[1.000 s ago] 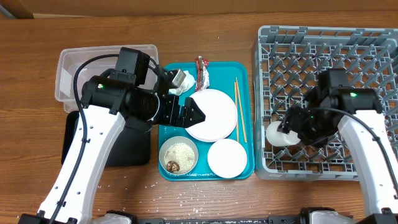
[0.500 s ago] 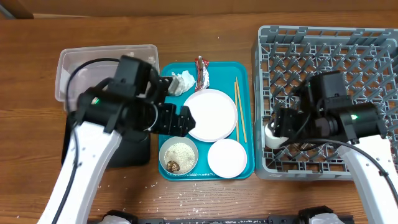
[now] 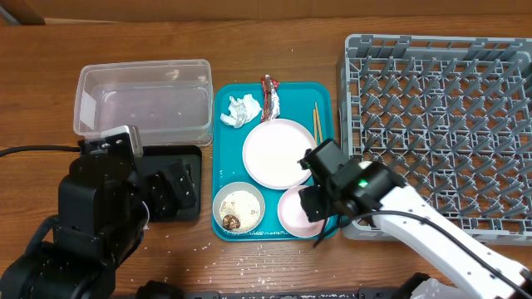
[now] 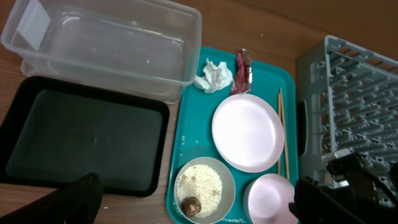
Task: Sort waste into correct bins and load items into the dishwasher
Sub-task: 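Grasp the pink bowl with the right gripper and lift it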
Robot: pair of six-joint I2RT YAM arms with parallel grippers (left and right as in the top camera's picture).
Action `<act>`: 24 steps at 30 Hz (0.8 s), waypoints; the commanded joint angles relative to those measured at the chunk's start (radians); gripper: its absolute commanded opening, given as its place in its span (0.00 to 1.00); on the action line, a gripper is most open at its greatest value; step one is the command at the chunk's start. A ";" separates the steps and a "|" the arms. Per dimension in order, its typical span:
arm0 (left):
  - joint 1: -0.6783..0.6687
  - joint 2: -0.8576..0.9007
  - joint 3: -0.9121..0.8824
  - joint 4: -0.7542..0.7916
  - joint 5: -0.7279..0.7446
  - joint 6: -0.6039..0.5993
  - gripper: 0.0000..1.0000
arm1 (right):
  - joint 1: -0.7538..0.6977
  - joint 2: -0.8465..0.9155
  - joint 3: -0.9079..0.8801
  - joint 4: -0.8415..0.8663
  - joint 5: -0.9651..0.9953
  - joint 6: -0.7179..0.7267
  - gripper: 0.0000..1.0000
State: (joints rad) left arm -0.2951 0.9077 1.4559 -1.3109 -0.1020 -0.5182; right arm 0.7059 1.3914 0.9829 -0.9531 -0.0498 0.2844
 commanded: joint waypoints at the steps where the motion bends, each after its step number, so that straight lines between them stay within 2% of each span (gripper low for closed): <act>1: -0.006 0.007 0.014 -0.005 -0.039 -0.021 1.00 | 0.005 0.100 -0.008 0.069 0.180 0.031 0.53; 6: -0.006 0.019 0.013 -0.005 -0.039 -0.021 1.00 | 0.005 0.249 -0.008 0.105 0.220 -0.003 0.52; 9: -0.006 0.024 0.013 -0.006 -0.039 -0.021 1.00 | 0.005 0.286 -0.008 0.111 0.223 -0.002 0.34; 10: -0.006 0.026 0.013 -0.006 -0.039 -0.021 1.00 | 0.005 0.286 -0.008 0.110 0.216 -0.003 0.23; 15: -0.006 0.034 0.013 -0.006 -0.039 -0.021 1.00 | 0.005 0.235 0.007 0.053 0.214 0.005 0.04; 21: -0.006 0.035 0.013 -0.006 -0.039 -0.021 1.00 | 0.005 0.076 0.092 -0.086 0.246 0.042 0.04; 24: -0.006 0.035 0.013 -0.006 -0.039 -0.021 1.00 | 0.005 -0.061 0.145 -0.176 0.433 0.173 0.04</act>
State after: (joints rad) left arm -0.2951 0.9428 1.4559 -1.3174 -0.1215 -0.5251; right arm 0.7113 1.4750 1.0477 -1.0889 0.1955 0.3321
